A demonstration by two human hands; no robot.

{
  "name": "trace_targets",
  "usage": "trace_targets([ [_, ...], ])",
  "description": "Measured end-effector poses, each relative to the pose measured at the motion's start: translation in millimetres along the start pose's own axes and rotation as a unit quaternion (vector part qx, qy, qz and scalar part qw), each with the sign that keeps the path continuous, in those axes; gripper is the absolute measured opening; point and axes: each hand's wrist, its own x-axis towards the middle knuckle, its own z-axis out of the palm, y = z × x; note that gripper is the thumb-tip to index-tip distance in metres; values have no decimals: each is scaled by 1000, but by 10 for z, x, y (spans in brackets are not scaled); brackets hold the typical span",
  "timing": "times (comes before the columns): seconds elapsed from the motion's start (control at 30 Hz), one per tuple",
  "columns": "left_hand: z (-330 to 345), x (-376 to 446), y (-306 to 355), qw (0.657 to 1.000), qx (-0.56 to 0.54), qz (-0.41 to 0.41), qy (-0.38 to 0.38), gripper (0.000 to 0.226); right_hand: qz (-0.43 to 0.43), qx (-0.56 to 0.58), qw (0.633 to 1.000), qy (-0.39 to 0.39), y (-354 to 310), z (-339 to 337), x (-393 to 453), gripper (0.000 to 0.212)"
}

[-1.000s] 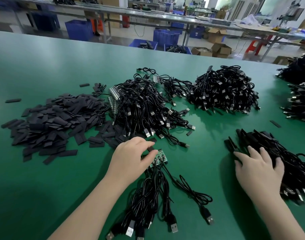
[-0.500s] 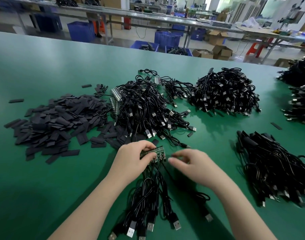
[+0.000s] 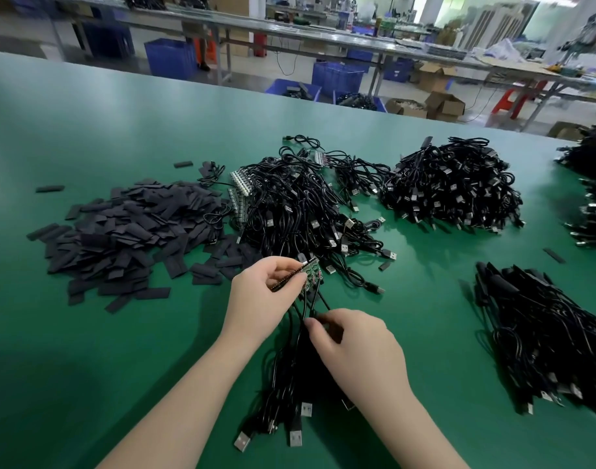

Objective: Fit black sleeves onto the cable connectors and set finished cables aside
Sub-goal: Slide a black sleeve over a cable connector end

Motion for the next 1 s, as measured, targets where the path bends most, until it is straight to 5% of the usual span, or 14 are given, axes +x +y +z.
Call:
trace_targets([
  [0.1,-18,-2,9,1000,-1,13,1,14,36,108,994,-3,2,-41,8,17],
  [0.23,-28,-1,14,1000,4,22,5,17,76,232,969,-37,74,-133,63,22],
  [0.4,-14,8,12,1000,0,18,-1,14,163,466,862,-110,234,-346,155,28],
  [0.6,-3,9,7,1000,-15,6,-12,11,75,102,991,-46,528,-570,341,25],
  [0.7,2,14,16,1000,-27,-2,-16,13,-4,-85,992,93,530,-488,323,19],
  [0.77,-7,19,18,999,-37,-7,-18,15,-73,-75,984,145,445,-437,257,14],
  [0.9,-13,37,-7,999,-42,-14,-14,14,-45,-91,994,-43,312,-251,118,26],
  [1.0,-3,38,-16,999,-51,-14,-13,14,-64,49,989,-125,234,-153,17,21],
])
